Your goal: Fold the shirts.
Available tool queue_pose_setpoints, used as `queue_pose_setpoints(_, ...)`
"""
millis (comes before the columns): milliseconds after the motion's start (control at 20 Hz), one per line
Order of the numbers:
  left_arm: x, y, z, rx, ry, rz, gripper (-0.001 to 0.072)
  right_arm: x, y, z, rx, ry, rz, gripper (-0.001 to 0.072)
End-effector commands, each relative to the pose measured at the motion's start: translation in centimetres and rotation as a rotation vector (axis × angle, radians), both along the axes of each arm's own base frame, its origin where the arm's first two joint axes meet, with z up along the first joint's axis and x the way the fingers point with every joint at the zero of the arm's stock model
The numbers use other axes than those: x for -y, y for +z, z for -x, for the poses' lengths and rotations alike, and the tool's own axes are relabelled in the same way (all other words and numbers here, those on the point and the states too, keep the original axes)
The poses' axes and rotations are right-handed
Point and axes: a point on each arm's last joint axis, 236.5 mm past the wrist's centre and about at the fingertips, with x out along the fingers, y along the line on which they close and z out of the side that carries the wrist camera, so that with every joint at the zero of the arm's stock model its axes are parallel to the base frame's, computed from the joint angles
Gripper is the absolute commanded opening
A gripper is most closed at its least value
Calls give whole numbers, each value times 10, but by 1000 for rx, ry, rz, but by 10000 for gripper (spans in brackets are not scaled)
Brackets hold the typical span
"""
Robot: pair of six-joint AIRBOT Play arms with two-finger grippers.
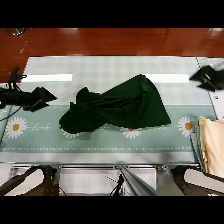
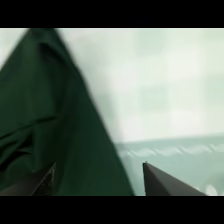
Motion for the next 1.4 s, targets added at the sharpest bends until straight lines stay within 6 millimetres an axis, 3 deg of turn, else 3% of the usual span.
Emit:
queue_pose_setpoints(0, 44, 30, -6, 188, 8, 357, 703, 7, -44, 51, -24, -136, -93, 620)
queue_pose_setpoints(150, 70, 9, 3, 139, -38, 395, 702, -31, -76, 80, -52, -75, -186, 620)
queue_pose_setpoints(400, 119, -18, 11, 69, -155, 379, 692, -43, -106, 107, -136, -70, -205, 621)
queue_pose_setpoints(450, 125, -22, 10, 65, -170, 371, 489, -43, -111, 112, -152, -67, -201, 620)
queue_pose_setpoints(500, 127, -24, 6, 68, -178, 362, 39, -44, -115, 116, -169, -66, -201, 620)
queue_pose_setpoints(750, 124, -17, -8, 103, -169, 346, 25, -70, -141, 134, -300, 58, -181, 621)
queue_pose_setpoints(850, 124, -18, -6, 100, -176, 344, 25, -82, -149, 131, -314, 87, -175, 620)
queue_pose_setpoints(1000, 125, -18, -4, 96, -183, 346, 25, -98, -155, 116, -299, 101, -184, 621)
queue_pose_setpoints(1250, 126, -18, -4, 94, -188, 346, 25, -119, -155, 67, -243, 87, -192, 616)
queue_pose_setpoints(1300, 127, -18, -3, 94, -190, 347, 25, -126, -156, 61, -253, 107, -196, 560)
queue_pose_setpoints(1350, 128, -18, -3, 94, -191, 347, 25, -133, -156, 57, -260, 137, -199, 371)
